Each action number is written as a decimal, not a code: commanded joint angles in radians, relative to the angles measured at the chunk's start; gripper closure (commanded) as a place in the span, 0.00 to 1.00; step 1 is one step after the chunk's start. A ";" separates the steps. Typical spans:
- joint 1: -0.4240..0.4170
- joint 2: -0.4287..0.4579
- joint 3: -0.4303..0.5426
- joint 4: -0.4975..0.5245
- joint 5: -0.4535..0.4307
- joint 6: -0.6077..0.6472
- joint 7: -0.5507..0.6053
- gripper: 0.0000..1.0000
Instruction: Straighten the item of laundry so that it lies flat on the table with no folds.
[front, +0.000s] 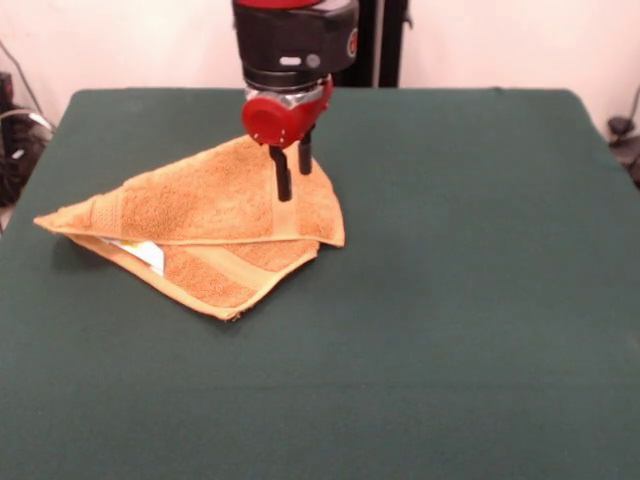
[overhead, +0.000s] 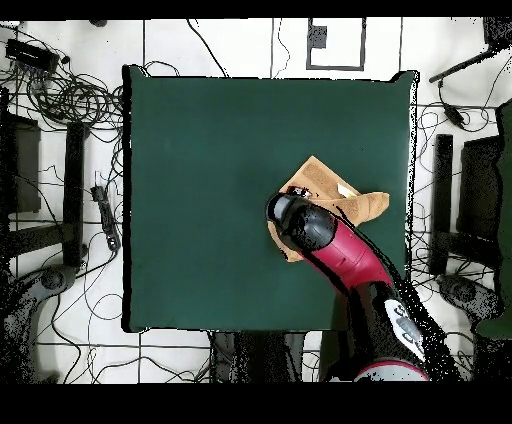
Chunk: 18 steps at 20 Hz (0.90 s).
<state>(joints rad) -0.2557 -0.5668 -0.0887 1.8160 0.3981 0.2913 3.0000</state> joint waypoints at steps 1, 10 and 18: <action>0.009 0.057 0.077 -0.064 -0.013 0.070 0.013 0.00; 0.005 0.082 0.091 -0.091 -0.012 0.046 0.014 0.00; 0.046 0.154 0.072 -0.159 0.003 0.032 0.048 0.00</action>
<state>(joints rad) -0.2581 -0.5499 -0.0901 1.7181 0.3978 0.2915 3.0000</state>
